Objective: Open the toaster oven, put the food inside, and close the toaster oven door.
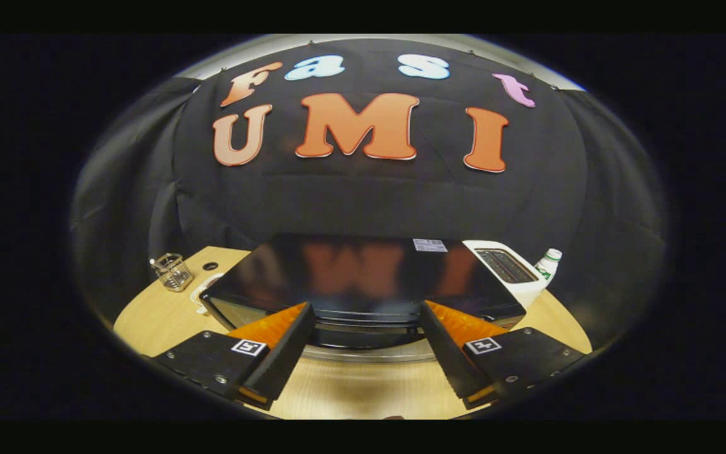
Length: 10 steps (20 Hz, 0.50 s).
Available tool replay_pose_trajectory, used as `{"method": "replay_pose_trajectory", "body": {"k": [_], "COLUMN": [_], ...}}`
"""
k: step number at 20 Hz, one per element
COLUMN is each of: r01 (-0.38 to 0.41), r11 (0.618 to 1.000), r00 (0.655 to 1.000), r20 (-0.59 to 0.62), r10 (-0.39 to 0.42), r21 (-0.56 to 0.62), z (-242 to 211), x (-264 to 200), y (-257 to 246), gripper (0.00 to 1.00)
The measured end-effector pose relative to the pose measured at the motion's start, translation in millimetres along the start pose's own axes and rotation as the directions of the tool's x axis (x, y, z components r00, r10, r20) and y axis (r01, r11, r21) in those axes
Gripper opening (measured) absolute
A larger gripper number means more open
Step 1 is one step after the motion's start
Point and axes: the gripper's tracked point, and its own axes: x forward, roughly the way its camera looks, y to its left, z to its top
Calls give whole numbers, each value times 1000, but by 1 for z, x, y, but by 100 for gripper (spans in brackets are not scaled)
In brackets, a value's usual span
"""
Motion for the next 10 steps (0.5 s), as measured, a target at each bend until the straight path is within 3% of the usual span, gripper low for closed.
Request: {"method": "replay_pose_trajectory", "body": {"k": [6,10], "r01": [-6,-6], "r11": [999,1000], "r00": [1000,1000], "r20": [-12,-8], "r10": [6,6], "r21": [50,24], "z": [-4,-3], "x": [2,-2], "y": [3,2], "gripper": [99,99]}}
